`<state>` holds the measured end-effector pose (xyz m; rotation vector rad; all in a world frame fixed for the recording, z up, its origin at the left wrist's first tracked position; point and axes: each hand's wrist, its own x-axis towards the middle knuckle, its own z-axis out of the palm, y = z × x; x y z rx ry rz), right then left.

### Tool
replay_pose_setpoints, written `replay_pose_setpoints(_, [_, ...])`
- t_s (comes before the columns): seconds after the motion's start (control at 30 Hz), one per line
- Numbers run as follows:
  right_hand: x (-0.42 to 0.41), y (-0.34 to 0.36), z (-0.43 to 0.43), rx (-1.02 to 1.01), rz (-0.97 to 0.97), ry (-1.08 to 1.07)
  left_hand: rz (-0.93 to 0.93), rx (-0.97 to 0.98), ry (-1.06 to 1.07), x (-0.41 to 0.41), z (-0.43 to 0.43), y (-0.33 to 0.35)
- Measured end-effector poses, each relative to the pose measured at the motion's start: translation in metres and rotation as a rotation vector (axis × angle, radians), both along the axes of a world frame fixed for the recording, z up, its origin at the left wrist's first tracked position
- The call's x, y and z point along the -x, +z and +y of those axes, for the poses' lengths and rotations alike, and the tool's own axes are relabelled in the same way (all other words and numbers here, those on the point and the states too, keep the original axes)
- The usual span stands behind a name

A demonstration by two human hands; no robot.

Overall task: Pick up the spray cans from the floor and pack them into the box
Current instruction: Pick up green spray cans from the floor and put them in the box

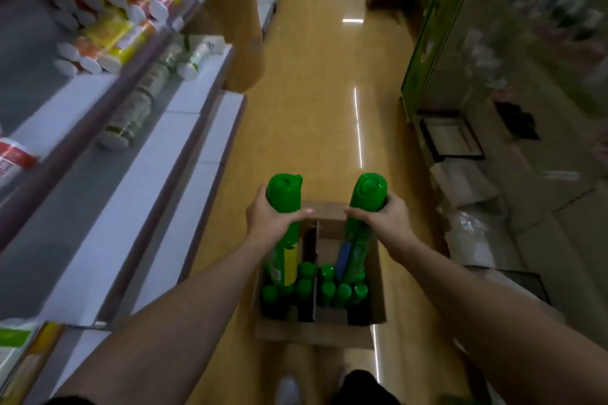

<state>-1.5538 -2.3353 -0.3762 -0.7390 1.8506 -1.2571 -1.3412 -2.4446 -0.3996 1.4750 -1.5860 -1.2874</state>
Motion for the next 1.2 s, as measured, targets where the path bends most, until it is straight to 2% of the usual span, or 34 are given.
replay_pose_setpoints(0.1, [0.010, -0.060, 0.000, -0.099, -0.038, -0.016, -0.046, -0.091, 0.007, 0.002, -0.003, -0.046])
replay_pose_setpoints(0.33, [0.020, -0.218, 0.018, -0.273, 0.037, -0.009, -0.229, -0.203, 0.036, 0.005, 0.014, -0.185])
replay_pose_setpoints(0.57, [0.016, -0.337, 0.052, -0.393, 0.079, -0.110, -0.260, -0.289, 0.013, 0.003, 0.036, -0.285])
replay_pose_setpoints(0.87, [0.014, -0.397, 0.064, -0.481, 0.187, -0.153, -0.289, -0.201, 0.066, 0.000, 0.042, -0.349])
replay_pose_setpoints(1.2, [0.011, -0.447, 0.070, -0.550, 0.244, -0.167, -0.346, -0.331, -0.149, -0.010, 0.052, -0.418])
